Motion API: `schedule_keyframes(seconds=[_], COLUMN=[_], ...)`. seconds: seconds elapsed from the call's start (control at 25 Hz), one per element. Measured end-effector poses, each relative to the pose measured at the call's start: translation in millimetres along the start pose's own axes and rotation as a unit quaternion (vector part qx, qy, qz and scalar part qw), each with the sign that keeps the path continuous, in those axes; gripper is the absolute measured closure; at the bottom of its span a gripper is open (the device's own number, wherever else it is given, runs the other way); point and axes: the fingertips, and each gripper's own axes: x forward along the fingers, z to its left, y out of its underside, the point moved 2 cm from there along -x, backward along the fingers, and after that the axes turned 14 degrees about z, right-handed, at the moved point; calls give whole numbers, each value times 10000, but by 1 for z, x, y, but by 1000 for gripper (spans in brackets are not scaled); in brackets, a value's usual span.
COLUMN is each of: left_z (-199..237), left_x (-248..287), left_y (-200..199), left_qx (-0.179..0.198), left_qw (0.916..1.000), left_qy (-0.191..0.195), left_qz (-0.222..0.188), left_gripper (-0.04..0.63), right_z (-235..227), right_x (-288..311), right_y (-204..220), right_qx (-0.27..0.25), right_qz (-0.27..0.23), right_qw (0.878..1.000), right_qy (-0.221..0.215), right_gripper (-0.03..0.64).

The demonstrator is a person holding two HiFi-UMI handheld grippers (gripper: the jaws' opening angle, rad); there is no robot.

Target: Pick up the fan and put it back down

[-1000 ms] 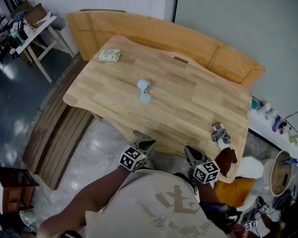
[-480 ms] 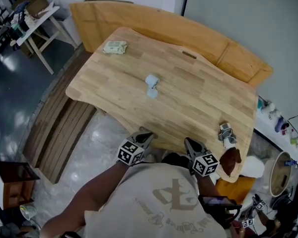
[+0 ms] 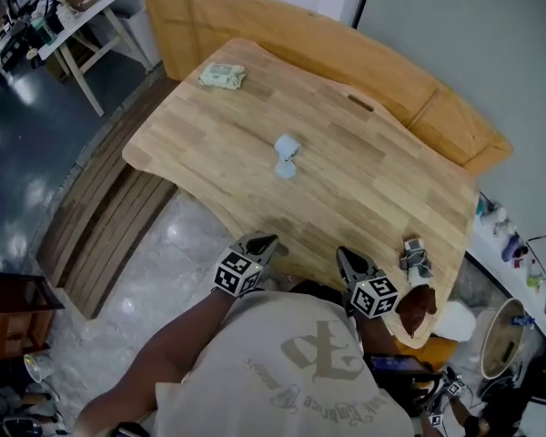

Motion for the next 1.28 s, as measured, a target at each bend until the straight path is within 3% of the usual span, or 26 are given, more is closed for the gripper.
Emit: schedule_keyframes(seconds=[0.44,1.0,1.28], left_z=[26,74,98], left_x=[38,73,88], left_y=[-36,-61,-71], left_qx=[-83,-351,-207], left_qw=[9996,9962,9939], left_qy=[-256,-789,-1068], left_qz=[76,79,175], left_gripper=[584,584,583], right_z=[-35,-50,-58], right_x=[25,44,42], right_y=[-43,-36,-33], right_qx=[-113,211,331], right_qz=[-25,181,270], right_qw=[9997,9989,9986], right_qy=[-216,-384,-317], right_gripper=[603,603,603])
